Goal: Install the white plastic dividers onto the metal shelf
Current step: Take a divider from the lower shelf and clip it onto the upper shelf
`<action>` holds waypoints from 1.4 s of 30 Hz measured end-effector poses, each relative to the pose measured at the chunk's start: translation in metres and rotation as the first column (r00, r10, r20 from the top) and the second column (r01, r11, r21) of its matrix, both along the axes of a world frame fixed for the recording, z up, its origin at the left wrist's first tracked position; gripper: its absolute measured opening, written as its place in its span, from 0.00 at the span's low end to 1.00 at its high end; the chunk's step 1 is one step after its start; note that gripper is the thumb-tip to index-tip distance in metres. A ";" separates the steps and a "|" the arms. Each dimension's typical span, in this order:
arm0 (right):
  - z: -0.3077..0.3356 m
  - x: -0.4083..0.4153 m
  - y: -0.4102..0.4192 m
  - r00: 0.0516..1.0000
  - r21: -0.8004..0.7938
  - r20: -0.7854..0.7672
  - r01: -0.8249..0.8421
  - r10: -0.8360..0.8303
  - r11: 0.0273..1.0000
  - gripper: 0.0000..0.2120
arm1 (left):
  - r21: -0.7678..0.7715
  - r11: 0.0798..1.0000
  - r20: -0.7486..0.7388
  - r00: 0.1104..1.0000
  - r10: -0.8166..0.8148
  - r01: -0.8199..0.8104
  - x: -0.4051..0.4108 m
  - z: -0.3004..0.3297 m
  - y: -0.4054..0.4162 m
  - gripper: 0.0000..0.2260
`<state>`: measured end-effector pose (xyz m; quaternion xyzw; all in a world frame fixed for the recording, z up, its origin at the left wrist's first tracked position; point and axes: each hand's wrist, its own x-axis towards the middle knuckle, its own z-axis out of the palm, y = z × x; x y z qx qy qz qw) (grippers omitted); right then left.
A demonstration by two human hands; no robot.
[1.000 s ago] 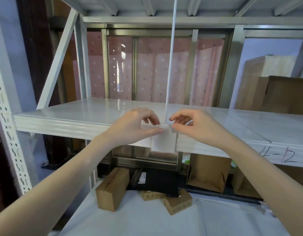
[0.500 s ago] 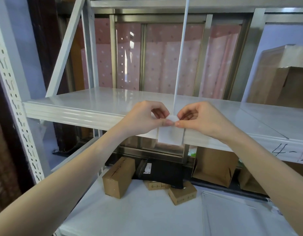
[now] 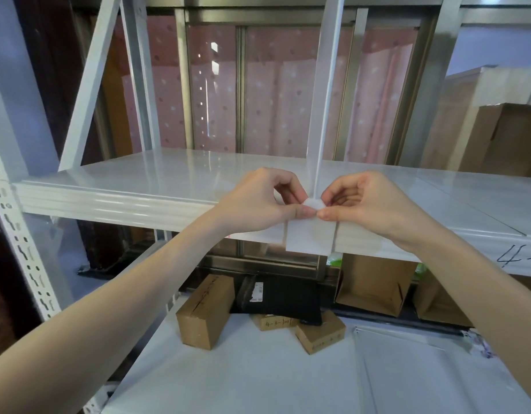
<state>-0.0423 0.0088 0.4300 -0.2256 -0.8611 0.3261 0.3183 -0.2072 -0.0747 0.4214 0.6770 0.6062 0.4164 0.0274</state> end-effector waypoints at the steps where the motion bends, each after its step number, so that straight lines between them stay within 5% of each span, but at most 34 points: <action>1: 0.000 0.000 -0.001 1.000 -0.001 -0.005 0.004 -0.004 1.000 0.07 | 0.004 1.000 -0.004 1.000 -0.006 0.006 -0.001 0.000 0.001 0.07; 42: -0.002 -0.073 -0.033 0.998 -0.004 -0.056 -0.036 0.036 0.999 0.07 | 0.003 0.991 0.068 0.989 -0.135 0.135 -0.074 -0.001 -0.028 0.06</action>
